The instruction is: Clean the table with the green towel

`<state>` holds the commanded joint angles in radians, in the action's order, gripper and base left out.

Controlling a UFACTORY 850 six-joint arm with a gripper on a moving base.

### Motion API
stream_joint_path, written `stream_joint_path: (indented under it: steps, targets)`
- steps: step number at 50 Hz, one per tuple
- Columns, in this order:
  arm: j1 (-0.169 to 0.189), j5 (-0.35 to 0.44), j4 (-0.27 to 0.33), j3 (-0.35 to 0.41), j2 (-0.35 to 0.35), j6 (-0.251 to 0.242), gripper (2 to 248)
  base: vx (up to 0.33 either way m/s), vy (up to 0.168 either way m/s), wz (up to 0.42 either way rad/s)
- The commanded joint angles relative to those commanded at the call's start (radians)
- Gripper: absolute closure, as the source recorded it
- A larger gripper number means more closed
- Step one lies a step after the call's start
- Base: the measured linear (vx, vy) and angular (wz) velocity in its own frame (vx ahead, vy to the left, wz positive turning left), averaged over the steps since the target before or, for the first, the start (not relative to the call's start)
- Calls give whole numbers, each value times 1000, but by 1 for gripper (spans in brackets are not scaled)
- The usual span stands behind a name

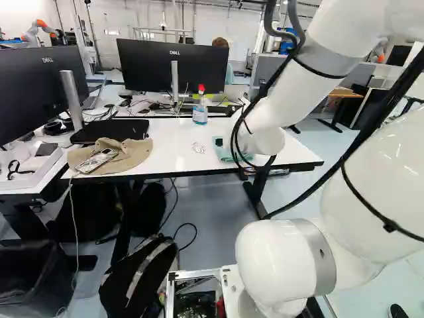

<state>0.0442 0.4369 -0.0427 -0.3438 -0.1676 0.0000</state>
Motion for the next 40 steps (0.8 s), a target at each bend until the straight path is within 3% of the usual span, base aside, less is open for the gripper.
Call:
stream_joint_path:
  steps: [20,40]
  targets:
    - [28,-202,-16,-97,46,0,3,0,0,0]
    - [46,-202,-16,-207,159,0,3,0,0,0]
